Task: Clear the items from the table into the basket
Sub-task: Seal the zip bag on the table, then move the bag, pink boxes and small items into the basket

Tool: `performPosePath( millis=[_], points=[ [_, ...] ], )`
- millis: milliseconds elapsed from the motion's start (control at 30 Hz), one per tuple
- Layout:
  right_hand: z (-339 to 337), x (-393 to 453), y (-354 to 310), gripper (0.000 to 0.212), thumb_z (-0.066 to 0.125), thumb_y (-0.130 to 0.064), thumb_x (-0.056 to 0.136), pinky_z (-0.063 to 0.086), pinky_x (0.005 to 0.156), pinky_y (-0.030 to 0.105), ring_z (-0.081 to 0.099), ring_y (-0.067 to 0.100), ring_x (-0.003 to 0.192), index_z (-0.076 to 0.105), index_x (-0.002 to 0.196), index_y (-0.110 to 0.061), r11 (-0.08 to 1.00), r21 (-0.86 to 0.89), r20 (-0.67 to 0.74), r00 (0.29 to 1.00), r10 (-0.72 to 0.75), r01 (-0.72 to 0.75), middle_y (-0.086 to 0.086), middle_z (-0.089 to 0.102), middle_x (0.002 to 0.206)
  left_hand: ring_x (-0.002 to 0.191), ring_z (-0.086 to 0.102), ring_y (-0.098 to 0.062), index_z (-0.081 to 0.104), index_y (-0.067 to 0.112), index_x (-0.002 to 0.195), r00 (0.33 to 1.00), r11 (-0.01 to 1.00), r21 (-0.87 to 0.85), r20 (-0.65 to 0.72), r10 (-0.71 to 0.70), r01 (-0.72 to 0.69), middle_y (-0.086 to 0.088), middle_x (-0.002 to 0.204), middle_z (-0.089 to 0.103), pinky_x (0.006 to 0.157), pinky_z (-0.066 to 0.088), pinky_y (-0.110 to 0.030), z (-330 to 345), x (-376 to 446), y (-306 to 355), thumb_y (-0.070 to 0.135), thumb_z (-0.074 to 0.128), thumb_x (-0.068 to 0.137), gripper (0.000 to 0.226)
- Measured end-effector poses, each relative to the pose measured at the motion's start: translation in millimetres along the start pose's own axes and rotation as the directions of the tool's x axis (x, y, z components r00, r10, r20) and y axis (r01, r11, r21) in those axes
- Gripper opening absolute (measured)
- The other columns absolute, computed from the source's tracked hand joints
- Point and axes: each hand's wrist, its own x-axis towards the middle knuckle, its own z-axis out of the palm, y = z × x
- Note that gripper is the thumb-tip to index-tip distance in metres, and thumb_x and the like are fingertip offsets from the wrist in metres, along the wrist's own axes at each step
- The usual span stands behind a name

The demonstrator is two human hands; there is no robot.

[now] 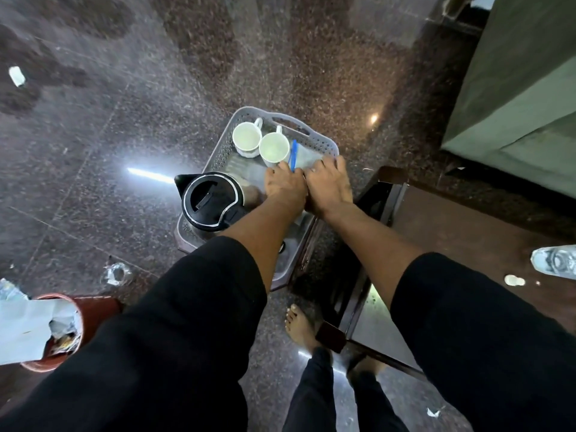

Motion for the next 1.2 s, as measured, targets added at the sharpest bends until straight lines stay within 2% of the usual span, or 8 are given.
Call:
performPosePath(
  millis=[133,200,300,400,600,767,967,1200],
  points=[
    [4.9,11.9,-1.8,0.044,0.069,-0.046,0.083,-0.001,0.125,0.053,0.062,0.026,0.115,0.066,0.120,-0.023,1.000,0.001,0.086,0.996,-0.003,0.003,0.005,0.063,0.118,0.135,0.048,-0.024,0.050,0.024,0.139,1.000,0.986,0.167,-0.003,0.013,-0.012,-0.004,0.142,0.058,0.105,0.035,-0.037,-4.5,0.9,-0.2,0.034,0.048,0.104,0.036],
    [6.8,16.8,-4.1,0.055,0.069,-0.048,0.084,0.003,0.125,0.053,0.059,0.025,0.121,0.058,0.130,-0.020,1.000,-0.020,0.117,0.993,-0.009,0.012,0.007,0.059,0.125,0.126,0.050,-0.021,0.057,0.026,0.132,0.999,0.964,0.263,-0.006,0.032,-0.030,0.000,0.133,0.062,0.100,0.036,-0.036,-4.5,-1.1,0.7,0.039,0.050,0.103,0.033],
    [12.4,25.2,-9.1,0.060,0.064,-0.045,0.087,0.025,0.118,0.050,0.054,0.027,0.125,0.048,0.139,-0.018,0.999,-0.040,0.110,0.994,-0.004,0.008,0.007,0.055,0.131,0.126,0.051,-0.022,0.060,0.024,0.134,0.997,0.940,0.336,-0.030,0.070,-0.056,-0.001,0.135,0.061,0.100,0.039,-0.036,3.5,1.8,1.4,0.037,0.051,0.104,0.034],
    [9.5,31.5,-11.9,0.047,0.058,-0.033,0.097,0.033,0.113,0.046,0.058,0.031,0.123,0.046,0.139,-0.018,0.999,0.009,0.126,0.991,0.039,-0.041,0.012,0.052,0.135,0.139,0.049,-0.026,0.055,0.018,0.145,0.995,0.973,0.211,0.036,0.088,-0.094,-0.005,0.149,0.055,0.108,0.041,-0.038,5.6,7.8,-3.6,0.024,0.047,0.107,0.039],
    [-16.0,4.7,2.4,0.043,0.065,-0.036,0.089,0.004,0.129,0.048,0.047,0.033,0.134,0.062,0.126,-0.015,0.989,0.143,0.132,0.991,0.004,-0.023,0.014,0.056,0.132,0.129,0.061,-0.027,0.063,0.016,0.133,1.000,0.999,0.033,0.008,-0.020,0.020,-0.007,0.137,0.064,0.100,0.050,-0.038,-23.3,-21.7,-5.8,0.022,0.056,0.101,0.034],
    [-75.0,-47.4,19.3,0.045,0.075,-0.025,0.082,0.014,0.128,0.042,0.046,0.032,0.134,0.063,0.122,-0.009,0.953,0.277,0.117,0.989,0.092,-0.121,0.015,0.055,0.133,0.124,0.065,-0.026,0.064,0.014,0.131,0.996,0.985,-0.152,0.042,-0.076,0.082,-0.007,0.132,0.067,0.093,0.054,-0.036,-68.8,-71.8,-1.8,0.032,0.066,0.096,0.039],
    [-138.2,-131.1,54.0,0.034,0.067,-0.021,0.089,0.040,0.108,0.040,0.051,0.034,0.125,0.065,0.121,-0.011,0.876,0.380,0.124,0.955,0.271,-0.298,0.014,0.057,0.128,0.113,0.069,-0.035,0.072,0.015,0.118,0.995,0.914,-0.393,-0.014,0.104,-0.101,-0.013,0.118,0.073,0.093,0.055,-0.044,-131.2,-148.2,44.0,0.029,0.062,0.091,0.032],
    [-153.1,-237.7,129.7,0.037,0.072,-0.024,0.090,0.049,0.097,0.038,0.052,0.032,0.126,0.064,0.126,-0.017,0.713,0.441,0.234,0.837,0.494,-0.545,0.011,0.054,0.132,0.103,0.070,-0.036,0.076,0.017,0.109,0.965,0.866,-0.444,0.012,0.261,-0.229,-0.011,0.113,0.073,0.085,0.057,-0.043,-168.9,-202.1,137.4,0.031,0.062,0.092,0.027]
  ],
)
